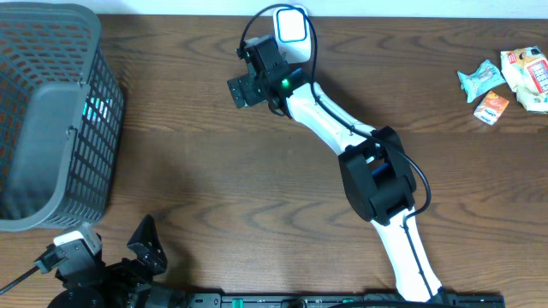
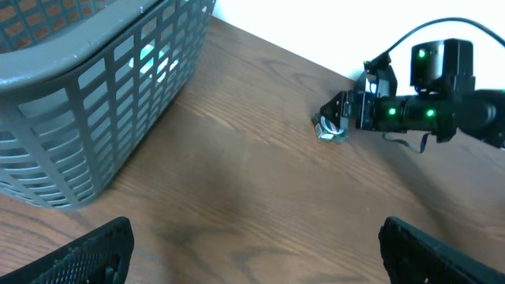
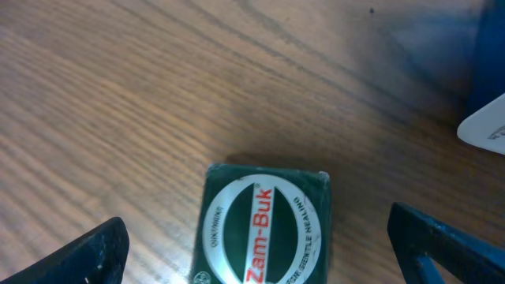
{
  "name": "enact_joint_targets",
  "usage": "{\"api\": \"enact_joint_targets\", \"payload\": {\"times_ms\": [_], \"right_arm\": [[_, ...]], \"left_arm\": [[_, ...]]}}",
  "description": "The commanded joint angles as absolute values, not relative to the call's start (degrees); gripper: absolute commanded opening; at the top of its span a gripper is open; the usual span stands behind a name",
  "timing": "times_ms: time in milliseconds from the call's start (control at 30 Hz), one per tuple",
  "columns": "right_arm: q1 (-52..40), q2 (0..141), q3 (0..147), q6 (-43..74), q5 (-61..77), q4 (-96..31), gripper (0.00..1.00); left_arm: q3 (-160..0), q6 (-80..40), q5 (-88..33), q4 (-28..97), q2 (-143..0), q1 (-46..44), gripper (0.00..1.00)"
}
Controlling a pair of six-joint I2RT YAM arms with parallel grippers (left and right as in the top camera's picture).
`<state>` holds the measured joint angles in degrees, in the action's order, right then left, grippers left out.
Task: Scan the item barcode
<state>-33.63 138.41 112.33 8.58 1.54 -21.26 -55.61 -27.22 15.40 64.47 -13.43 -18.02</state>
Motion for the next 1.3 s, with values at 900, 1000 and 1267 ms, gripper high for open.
{"api": "enact_joint_targets", "payload": {"times_ms": [900, 1000, 1267], "right_arm": [[-33.0, 135.0, 106.2, 6.5, -0.1, -34.1, 0.61], [-33.0, 132.3, 106.2, 5.4, -1.1, -40.9, 0.56], [-33.0, 126.0, 106.2, 5.1, -4.4, -50.9, 0.43]], "left_arm": [[-55.3, -27.8, 16.4, 64.4, -13.3, -17.8, 0.98], [-55.3, -27.8, 16.4, 64.4, -13.3, -17.8, 0.98], [-55.3, -27.8, 16.4, 64.4, -13.3, -17.8, 0.98]]}}
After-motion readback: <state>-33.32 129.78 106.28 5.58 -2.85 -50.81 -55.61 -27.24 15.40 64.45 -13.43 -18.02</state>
